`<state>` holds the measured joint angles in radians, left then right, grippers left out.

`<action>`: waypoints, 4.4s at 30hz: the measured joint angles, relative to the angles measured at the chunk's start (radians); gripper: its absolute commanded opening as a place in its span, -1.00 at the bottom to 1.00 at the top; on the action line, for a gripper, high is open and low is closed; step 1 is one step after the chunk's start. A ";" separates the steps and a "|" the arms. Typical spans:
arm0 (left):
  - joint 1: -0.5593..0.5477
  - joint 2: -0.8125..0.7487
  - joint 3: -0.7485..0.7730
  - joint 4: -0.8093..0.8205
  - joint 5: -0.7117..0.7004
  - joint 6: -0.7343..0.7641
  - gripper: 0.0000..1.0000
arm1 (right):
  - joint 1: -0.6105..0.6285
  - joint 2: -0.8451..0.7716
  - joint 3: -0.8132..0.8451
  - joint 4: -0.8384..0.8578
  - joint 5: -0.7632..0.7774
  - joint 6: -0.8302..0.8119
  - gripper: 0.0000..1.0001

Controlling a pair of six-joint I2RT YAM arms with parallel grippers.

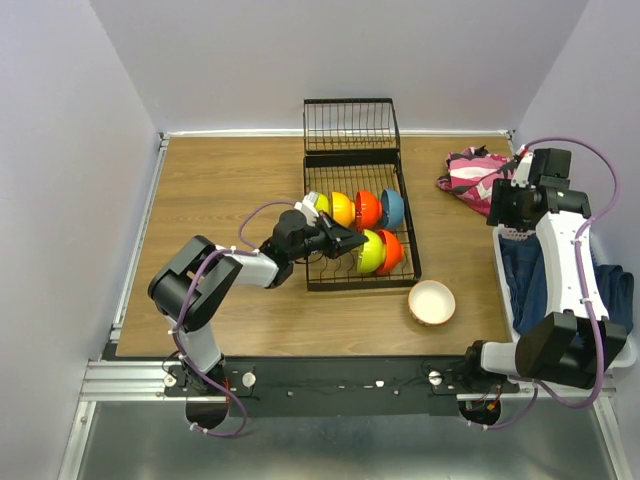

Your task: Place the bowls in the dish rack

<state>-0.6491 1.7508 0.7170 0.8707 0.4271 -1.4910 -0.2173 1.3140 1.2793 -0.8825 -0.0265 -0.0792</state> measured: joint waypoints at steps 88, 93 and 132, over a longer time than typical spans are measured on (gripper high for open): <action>-0.553 0.379 0.969 -1.470 0.081 2.435 -0.42 | -0.053 -0.262 -0.007 0.029 -0.028 0.056 0.34; -0.558 0.379 0.943 -1.460 0.053 2.444 -0.83 | -0.055 -0.263 -0.007 0.030 -0.028 0.057 0.34; -0.021 -0.578 0.338 -1.097 0.231 1.359 -0.88 | -0.075 -0.196 -0.013 0.037 -0.016 0.060 0.34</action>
<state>-0.6697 1.1725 1.0546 -0.2260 0.6579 -0.1318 -0.2924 1.1175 1.2667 -0.8455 -0.0422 -0.0196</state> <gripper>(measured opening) 0.024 0.671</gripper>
